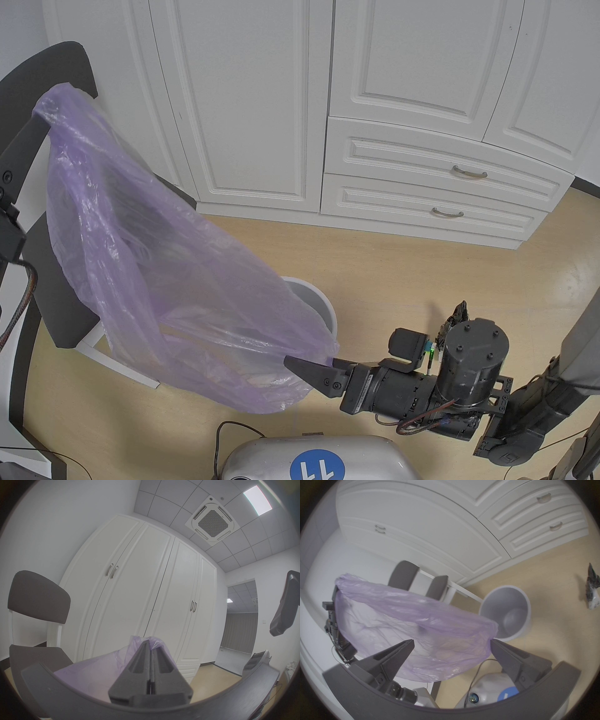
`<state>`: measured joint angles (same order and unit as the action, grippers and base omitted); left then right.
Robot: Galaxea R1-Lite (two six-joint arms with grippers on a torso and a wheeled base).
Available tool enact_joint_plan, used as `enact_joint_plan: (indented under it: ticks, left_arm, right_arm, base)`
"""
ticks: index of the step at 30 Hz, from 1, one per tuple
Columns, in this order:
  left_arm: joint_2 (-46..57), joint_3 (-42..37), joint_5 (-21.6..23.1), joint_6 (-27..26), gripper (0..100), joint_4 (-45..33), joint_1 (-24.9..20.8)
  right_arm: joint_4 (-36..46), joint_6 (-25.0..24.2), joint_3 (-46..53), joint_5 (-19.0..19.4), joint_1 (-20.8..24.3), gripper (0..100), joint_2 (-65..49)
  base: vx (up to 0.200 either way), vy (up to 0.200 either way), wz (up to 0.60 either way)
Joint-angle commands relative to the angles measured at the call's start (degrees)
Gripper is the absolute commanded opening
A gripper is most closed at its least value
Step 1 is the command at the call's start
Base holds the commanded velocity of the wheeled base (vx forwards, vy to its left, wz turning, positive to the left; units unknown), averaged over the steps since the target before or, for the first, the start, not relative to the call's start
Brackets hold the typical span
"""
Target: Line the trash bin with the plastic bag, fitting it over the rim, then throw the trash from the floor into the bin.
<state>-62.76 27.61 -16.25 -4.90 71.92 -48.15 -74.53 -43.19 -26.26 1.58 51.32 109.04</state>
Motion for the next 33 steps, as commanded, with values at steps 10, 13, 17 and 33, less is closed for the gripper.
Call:
enact_joint_plan:
  ticks: [10, 13, 17, 33]
  left_arm:
    - [0.0, 0.2, 0.0, -0.1, 0, 0.1, 0.0]
    - [-0.1, 0.2, 0.0, -0.1, 0, 0.1, -0.4]
    - [-0.3, 0.2, 0.0, -0.1, 0, 0.1, -0.8]
    - [-0.5, 0.2, 0.0, -0.1, 0, 0.1, -0.8]
  right_arm:
    - [-15.5, -0.1, 7.7, 0.8, 0.3, 100, 15.0]
    - [-15.5, -0.3, 6.8, 0.7, 0.3, 100, 16.1]
    - [-15.5, -0.6, 5.4, 0.4, 0.4, 100, 17.3]
    - [-15.5, -0.6, 5.4, 0.2, 1.9, 100, 11.7]
  base:
    - [0.000, 0.000, 0.00]
    - [0.000, 0.000, 0.00]
    - [0.000, 0.000, 0.00]
    - [0.000, 0.000, 0.00]
